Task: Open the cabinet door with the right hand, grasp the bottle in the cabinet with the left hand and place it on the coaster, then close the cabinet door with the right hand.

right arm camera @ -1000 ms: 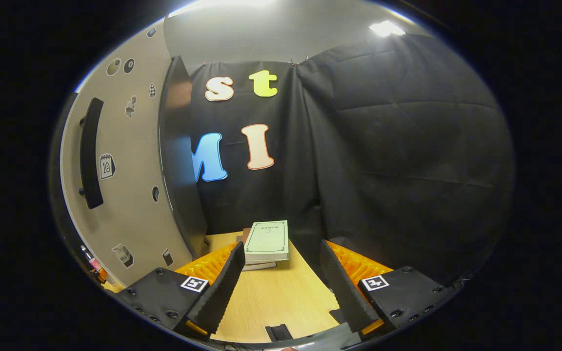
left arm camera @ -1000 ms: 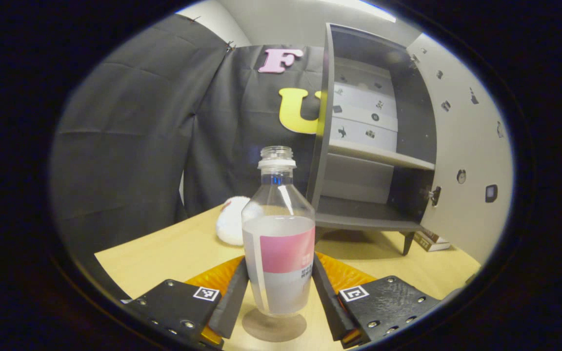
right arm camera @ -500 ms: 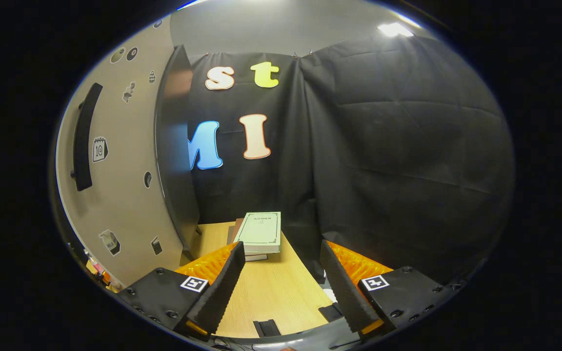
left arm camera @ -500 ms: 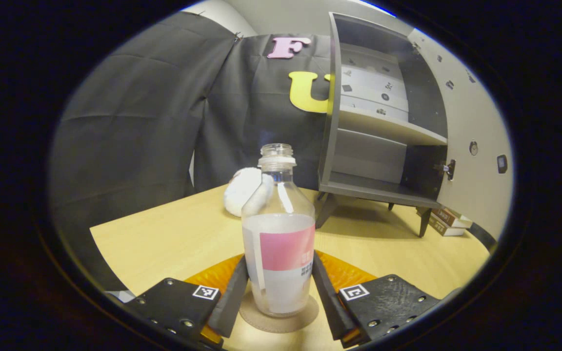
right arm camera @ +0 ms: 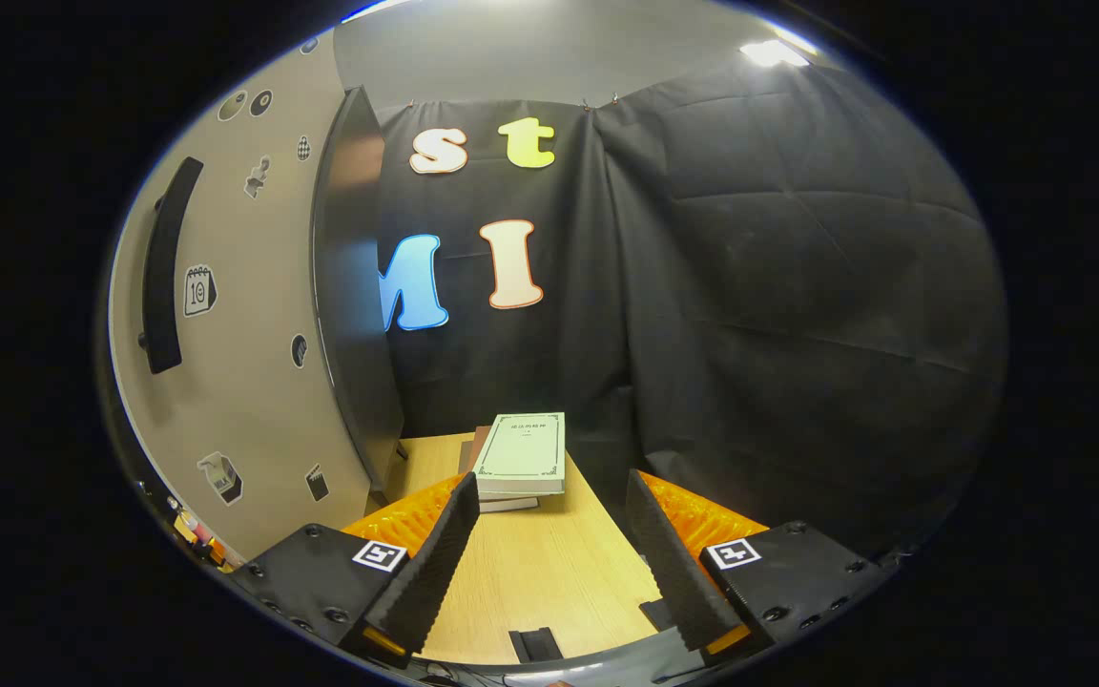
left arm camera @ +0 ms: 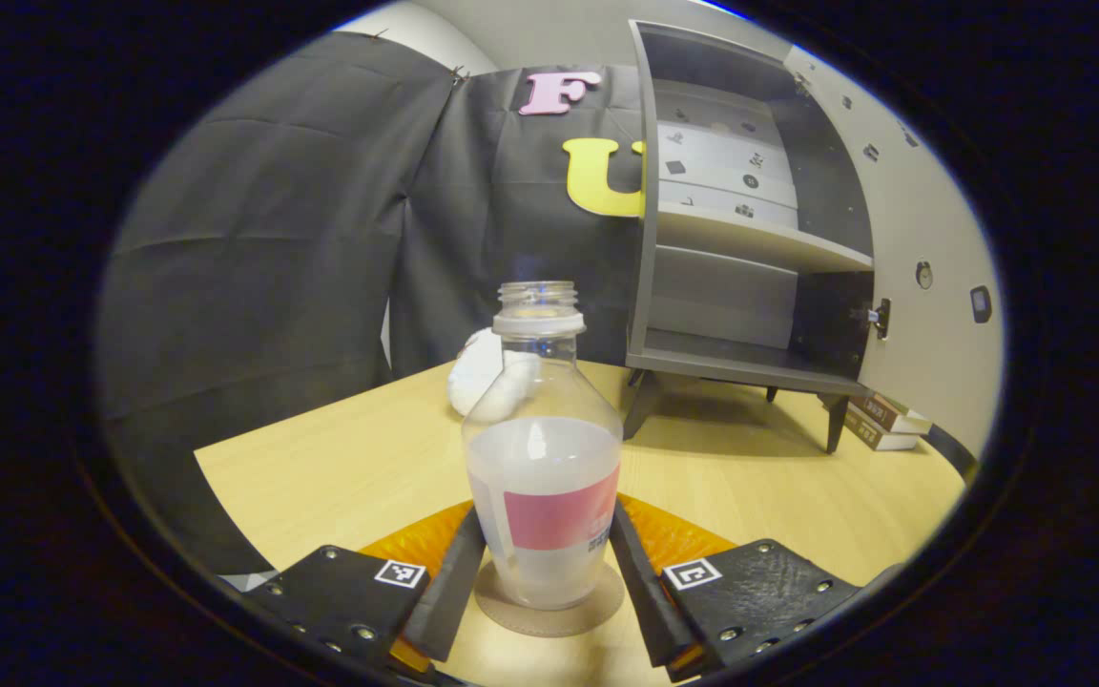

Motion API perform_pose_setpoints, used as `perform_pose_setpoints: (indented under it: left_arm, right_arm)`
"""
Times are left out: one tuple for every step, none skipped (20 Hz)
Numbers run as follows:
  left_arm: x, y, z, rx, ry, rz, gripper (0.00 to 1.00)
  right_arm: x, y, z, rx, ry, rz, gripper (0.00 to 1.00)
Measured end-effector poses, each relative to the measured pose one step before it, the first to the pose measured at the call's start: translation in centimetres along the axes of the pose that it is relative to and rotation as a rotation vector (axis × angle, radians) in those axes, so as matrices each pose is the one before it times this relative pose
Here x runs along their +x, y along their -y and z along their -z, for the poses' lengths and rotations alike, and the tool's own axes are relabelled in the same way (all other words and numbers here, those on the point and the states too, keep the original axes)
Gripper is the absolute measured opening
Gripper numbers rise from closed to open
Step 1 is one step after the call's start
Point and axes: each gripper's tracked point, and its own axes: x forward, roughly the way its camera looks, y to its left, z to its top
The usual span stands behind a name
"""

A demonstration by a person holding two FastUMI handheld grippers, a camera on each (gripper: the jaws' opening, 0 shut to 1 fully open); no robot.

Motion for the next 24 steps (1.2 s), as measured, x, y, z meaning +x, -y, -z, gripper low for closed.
perform_pose_setpoints:
  left_arm:
    - [0.017, -0.057, -0.111, 0.00595, -0.0051, -0.00037, 0.72]
    - [0.005, 0.099, -0.141, 0.00357, -0.00627, 0.00129, 0.72]
    - [-0.132, 0.119, -0.06, 0.0014, -0.00231, 0.00306, 0.72]
    - [-0.103, -0.044, 0.053, 0.00215, -0.00276, -0.0011, 0.72]
    - [0.022, -0.02, -0.016, 0.00579, -0.00245, -0.00599, 0.72]
    - [-0.033, -0.095, -0.12, 0.00713, 0.00037, -0.01379, 0.72]
    - [-0.057, -0.252, -0.154, 0.00226, 0.00652, -0.01553, 0.72]
    - [0.05, -0.124, 0.042, -0.00156, 0.00278, -0.00739, 0.72]
    - [0.2, 0.225, 0.207, -0.0114, -0.00681, 0.01062, 0.72]
    - [0.146, 0.245, 0.627, -0.01621, -0.02348, 0.02007, 0.75]
    - [0.051, 0.011, 0.384, -0.00643, -0.01365, 0.01103, 0.75]
    - [-0.117, 0.084, -0.029, -0.00066, -0.00383, 0.00811, 0.78]
    - [-0.002, 0.253, -0.124, 0.0083, 0.00556, 0.00659, 0.81]
    - [0.044, -0.069, -0.394, 0.01361, 0.01693, -0.01096, 0.81]
    - [0.024, -0.055, -0.358, 0.01215, 0.01504, -0.00515, 0.81]
    - [-0.118, 0.195, -0.041, 0.00527, 0.00421, 0.00525, 0.78]
    - [-0.093, 0.157, -0.121, -0.00287, 0.00148, 0.00428, 0.81]
    - [-0.131, 0.016, -0.214, -0.0066, 0.0079, 0.00288, 0.78]
    - [-0.198, -0.038, -0.274, -0.00848, 0.00637, -0.00018, 0.81]
    - [-0.042, 0.113, -0.239, -0.00909, 0.01085, 0.00327, 0.78]
    - [-0.259, -0.01, -0.506, -0.00624, 0.01103, -0.00052, 0.81]
    - [-0.173, -0.016, -0.238, 0.00067, 0.00077, -0.00329, 0.81]
    - [-0.291, 0.002, -0.555, 0.00624, 0.00564, -0.00303, 0.78]
    - [-0.268, 0.044, -0.752, 0.01273, 0.00829, -0.00432, 0.81]
  right_arm:
    - [0.056, -0.245, 0.112, 0.00799, -0.00475, -0.0078, 0.98]
    - [0.11, -0.261, 0.213, 0.00362, -0.00356, -0.00706, 0.98]
    - [0.084, -0.153, 0.086, -0.00192, -0.00142, -0.00413, 0.98]
    - [0.133, -0.139, 0.053, -0.00531, -0.00047, -0.003, 0.98]
    - [0.023, -0.169, -0.103, -0.00646, 0.00191, -0.0038, 0.98]
    - [-0.047, -0.183, 0.009, -0.00654, 0.00222, -0.00324, 0.98]
    - [-0.023, -0.161, -0.077, -0.00447, 0.00204, -0.00236, 0.98]
    - [0.068, -0.062, 0.003, -0.00143, -0.00034, -0.00309, 0.98]
    - [0.046, -0.048, -0.063, 0.0017, -0.00194, -0.00317, 0.98]
    - [0.083, -0.097, -0.081, 0.00407, -0.00115, -0.0018, 0.93]
    - [-0.057, -0.066, -0.049, 0.0036, -0.00047, -0.00206, 0.98]
    - [0.032, -0.008, 0.058, 0.00323, 0.0005, -0.00053, 0.98]
    - [0.039, 0.008, -0.039, 0.00106, 0.00039, -0.00027, 0.98]
    - [0.037, -0.06, 0.007, -0.00083, -0.00089, -0.00038, 0.98]
    - [0.06, -0.062, -0.007, -0.00209, -0.00102, -0.00081, 0.93]
    - [-0.079, -0.011, 0.053, -0.00195, -0.00017, 0.00018, 0.98]
    - [-0.007, -0.088, -0.025, -0.00047, 0.00066, -0.00207, 0.98]
    - [-0.018, -0.148, -0.004, 0.00083, -0.00011, -0.00254, 0.98]
    - [0.083, -0.052, -0.058, 0.00144, 0.00085, -0.0019, 0.98]
    - [-0.114, -0.05, 0.153, 0.00184, 0.0005, -0.00084, 0.98]
    - [0.035, 0.063, -0.017, 0.00269, -0.00009, -0.00043, 0.98]
    - [0.109, -0.042, -0.099, 0.00326, 0.00055, -0.00236, 0.98]
    - [0.068, 0.024, -0.125, 0.0031, 0.00241, -0.00143, 0.98]
    - [-0.153, 0.11, -0.038, 0.00242, 0.00452, -0.00057, 0.98]
